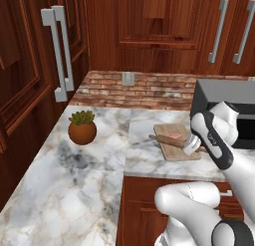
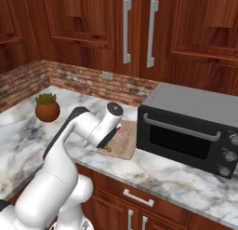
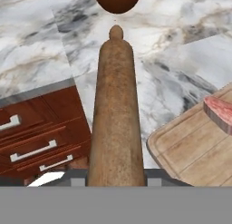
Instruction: Open the cabinet, retrieve the rolling pin, and place it next to the meat on the cutting board to prepare for tenderizing.
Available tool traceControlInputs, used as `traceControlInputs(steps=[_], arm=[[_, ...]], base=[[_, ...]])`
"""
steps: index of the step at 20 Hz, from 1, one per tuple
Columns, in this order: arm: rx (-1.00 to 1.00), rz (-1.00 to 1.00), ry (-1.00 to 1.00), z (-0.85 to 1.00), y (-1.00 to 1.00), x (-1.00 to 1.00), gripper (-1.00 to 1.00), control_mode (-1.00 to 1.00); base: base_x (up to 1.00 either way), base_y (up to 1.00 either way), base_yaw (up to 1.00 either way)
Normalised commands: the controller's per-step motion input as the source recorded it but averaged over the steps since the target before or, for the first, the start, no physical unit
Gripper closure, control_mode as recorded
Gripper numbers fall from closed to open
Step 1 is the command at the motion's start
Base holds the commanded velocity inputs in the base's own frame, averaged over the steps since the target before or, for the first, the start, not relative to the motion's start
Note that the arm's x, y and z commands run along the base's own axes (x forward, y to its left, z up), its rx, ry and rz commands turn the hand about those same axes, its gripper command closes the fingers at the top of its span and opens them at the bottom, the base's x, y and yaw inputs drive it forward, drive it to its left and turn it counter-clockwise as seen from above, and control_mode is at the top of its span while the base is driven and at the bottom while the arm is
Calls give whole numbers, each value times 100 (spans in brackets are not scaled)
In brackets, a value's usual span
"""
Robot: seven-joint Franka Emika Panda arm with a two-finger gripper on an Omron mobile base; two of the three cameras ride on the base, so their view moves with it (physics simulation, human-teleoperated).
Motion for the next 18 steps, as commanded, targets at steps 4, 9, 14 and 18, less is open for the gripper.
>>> traceControlInputs(steps=[4, 9, 14, 18], arm=[[-4, 5, 0, -21, -18, 21, 100, -100], [-5, 6, 0, -18, -14, 30, 100, -100], [-4, 6, 0, -20, -11, 26, 100, -100], [-4, 5, 0, -26, -9, 24, 100, -100]], base=[[0, 0, 0], [0, 0, 0], [0, 0, 0], [0, 0, 0]])
